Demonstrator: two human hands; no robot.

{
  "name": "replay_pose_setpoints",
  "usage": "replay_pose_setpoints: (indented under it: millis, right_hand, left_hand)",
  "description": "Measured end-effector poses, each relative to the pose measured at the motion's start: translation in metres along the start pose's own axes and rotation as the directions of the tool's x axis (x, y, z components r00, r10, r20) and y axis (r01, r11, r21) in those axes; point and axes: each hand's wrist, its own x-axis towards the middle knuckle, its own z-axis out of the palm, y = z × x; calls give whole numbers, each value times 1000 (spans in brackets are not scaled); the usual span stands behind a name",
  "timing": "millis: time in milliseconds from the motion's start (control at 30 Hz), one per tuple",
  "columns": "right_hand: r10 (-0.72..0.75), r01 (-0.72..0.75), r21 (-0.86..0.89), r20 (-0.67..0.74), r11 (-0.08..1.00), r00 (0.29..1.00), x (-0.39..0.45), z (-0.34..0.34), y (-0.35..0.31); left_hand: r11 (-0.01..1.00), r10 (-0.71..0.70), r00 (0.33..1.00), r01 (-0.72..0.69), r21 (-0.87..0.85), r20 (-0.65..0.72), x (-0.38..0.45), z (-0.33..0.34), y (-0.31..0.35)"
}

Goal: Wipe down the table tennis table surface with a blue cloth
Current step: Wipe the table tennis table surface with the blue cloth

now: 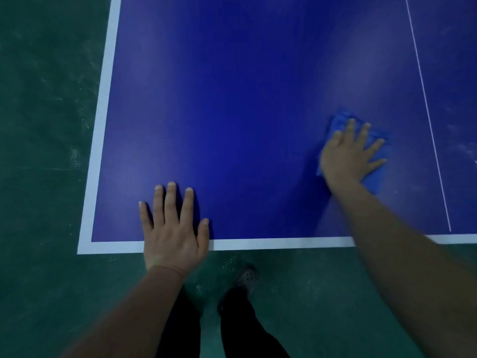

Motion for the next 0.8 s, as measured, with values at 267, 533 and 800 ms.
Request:
replay_pose_setpoints:
  millis: [267,533,800]
  right_hand:
    - [-816,831,-100,154,548,557,-162,37,20]
    - [51,-50,-20,38,999,998,-35,-22,141]
    - [-725,755,-106,222,647,652,-119,8,86]
  left_hand:
    - [1000,-11,1000,11,-23,-22,-1,2,-1]
    - [999,-27,999,27,-18,21,1,2,2]
    - [948,257,960,-273,-165,-110,-10,-4,87]
